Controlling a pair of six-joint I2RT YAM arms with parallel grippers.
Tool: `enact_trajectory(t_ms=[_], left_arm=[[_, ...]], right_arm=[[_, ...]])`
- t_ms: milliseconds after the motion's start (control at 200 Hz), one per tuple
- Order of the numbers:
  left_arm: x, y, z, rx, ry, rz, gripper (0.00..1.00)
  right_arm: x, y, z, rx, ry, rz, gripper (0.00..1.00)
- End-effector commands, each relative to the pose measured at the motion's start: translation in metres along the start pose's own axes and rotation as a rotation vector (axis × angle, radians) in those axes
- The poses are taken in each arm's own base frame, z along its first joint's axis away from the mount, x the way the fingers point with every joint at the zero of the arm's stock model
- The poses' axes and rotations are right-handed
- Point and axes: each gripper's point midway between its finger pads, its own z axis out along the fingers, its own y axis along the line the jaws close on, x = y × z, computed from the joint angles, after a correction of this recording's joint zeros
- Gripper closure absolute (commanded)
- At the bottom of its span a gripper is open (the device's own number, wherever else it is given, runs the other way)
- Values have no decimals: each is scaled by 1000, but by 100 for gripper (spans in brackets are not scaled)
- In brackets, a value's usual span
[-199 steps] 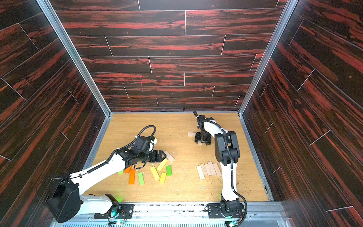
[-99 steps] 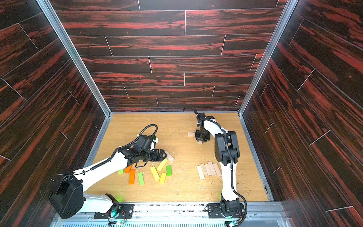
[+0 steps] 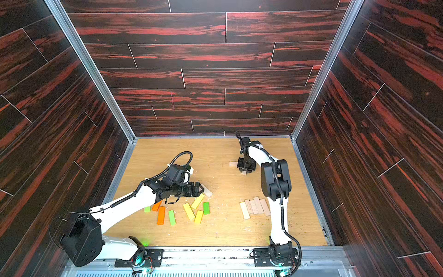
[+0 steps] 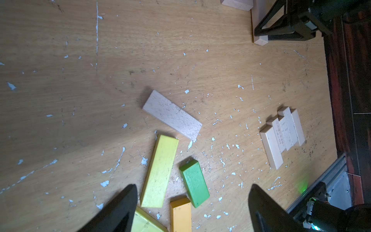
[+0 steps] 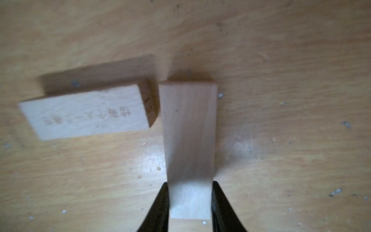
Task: Assemble a giraffe with building blocks
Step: Assemble the building block at the center of the board.
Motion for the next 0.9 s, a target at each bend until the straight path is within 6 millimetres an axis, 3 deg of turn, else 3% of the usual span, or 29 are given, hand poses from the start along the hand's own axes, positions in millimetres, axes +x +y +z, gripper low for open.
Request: enact_trajectory(t_ms=[0,536,897], left_arm=[[-8,-3,-6,4,-11,13,11],[-7,0,-5,-2,-7,10,11],[-7,1,-7,-3,-11,9,11]], right_arm=[[5,-1,18,23,56,-26,69],[11,6,24,33,89,-104,55],[13,11,24,40,94,-120,60]])
